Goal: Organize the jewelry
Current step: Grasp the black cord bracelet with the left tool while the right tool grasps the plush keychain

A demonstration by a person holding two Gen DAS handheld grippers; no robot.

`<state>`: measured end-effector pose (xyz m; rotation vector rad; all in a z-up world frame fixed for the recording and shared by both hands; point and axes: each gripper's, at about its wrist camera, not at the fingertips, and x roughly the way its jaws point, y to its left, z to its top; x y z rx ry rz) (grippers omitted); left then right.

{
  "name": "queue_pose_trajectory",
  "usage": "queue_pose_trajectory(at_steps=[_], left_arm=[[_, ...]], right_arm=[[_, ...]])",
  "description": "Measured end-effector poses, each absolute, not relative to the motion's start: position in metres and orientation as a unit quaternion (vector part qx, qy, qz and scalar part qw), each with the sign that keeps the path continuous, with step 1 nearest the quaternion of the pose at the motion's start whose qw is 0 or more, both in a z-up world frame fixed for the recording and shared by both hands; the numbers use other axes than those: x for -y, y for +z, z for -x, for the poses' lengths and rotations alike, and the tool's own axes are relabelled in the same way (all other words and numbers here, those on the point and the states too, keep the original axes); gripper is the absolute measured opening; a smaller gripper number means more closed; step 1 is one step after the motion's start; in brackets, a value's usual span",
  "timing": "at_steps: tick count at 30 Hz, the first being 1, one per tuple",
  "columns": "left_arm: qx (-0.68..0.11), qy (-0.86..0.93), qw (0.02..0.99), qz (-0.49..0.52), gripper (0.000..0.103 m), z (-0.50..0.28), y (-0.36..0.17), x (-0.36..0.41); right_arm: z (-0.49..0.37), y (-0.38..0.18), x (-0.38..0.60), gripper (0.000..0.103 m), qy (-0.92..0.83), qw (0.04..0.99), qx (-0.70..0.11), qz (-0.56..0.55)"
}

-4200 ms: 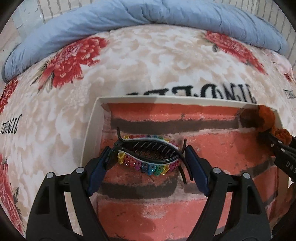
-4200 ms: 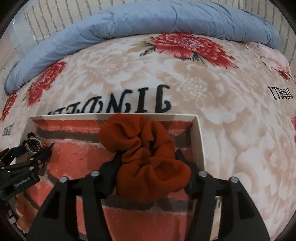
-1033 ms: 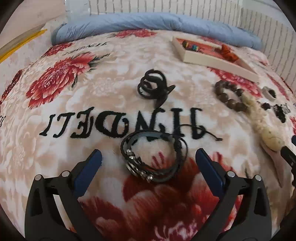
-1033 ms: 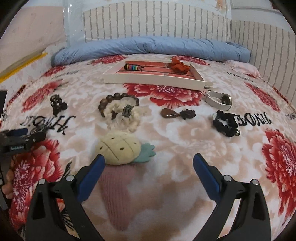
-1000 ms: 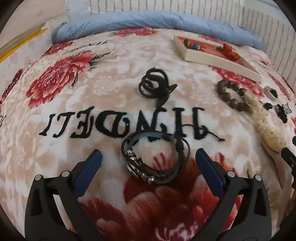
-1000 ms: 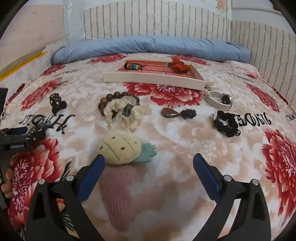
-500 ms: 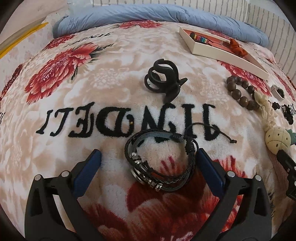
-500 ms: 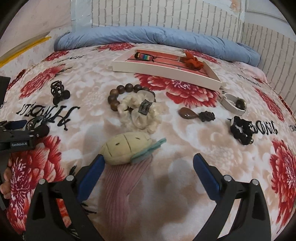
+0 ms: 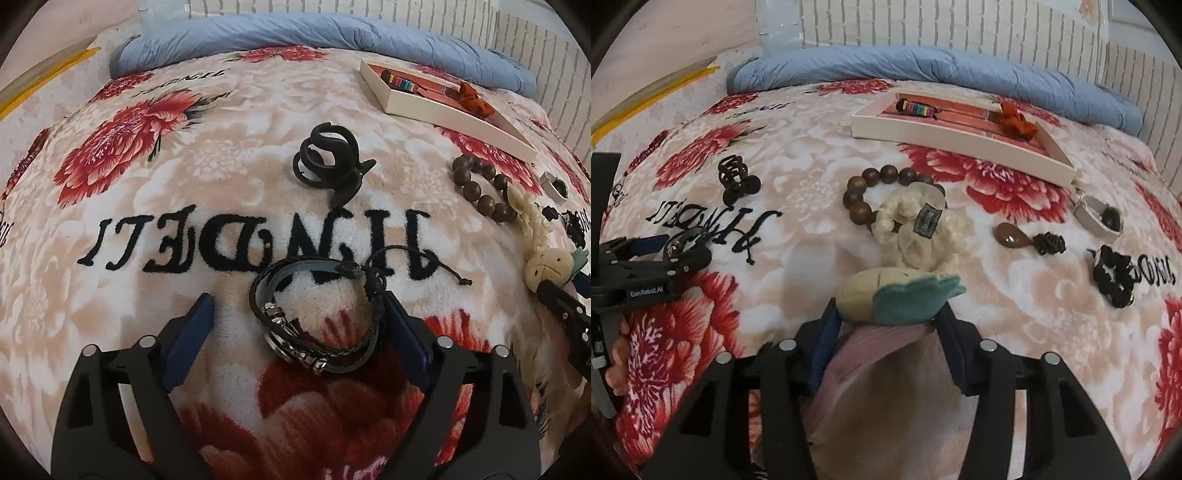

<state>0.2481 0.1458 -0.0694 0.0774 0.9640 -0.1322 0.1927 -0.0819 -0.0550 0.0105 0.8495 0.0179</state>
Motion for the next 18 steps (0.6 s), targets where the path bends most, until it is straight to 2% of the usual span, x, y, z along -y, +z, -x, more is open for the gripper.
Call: queue_pose_trajectory(at_steps=[11, 14, 18], left_arm=[[-0.459, -0.063, 0.886, -0.034, 0.076, -0.246, -0.068, -0.149], [-0.455, -0.059, 0.888, -0.033, 0.068, -0.244, -0.067, -0.151], [-0.447, -0.043, 0.893, -0.033, 0.049, -0.242, -0.064, -0.155]], right_arm=[[-0.189, -0.048, 0.117, 0.047, -0.015, 0.914, -0.404, -0.032], [-0.187, -0.048, 0.125, 0.047, -0.019, 0.915, -0.402, -0.040], [-0.182, -0.046, 0.132, 0.047, -0.019, 0.917, -0.397, -0.044]])
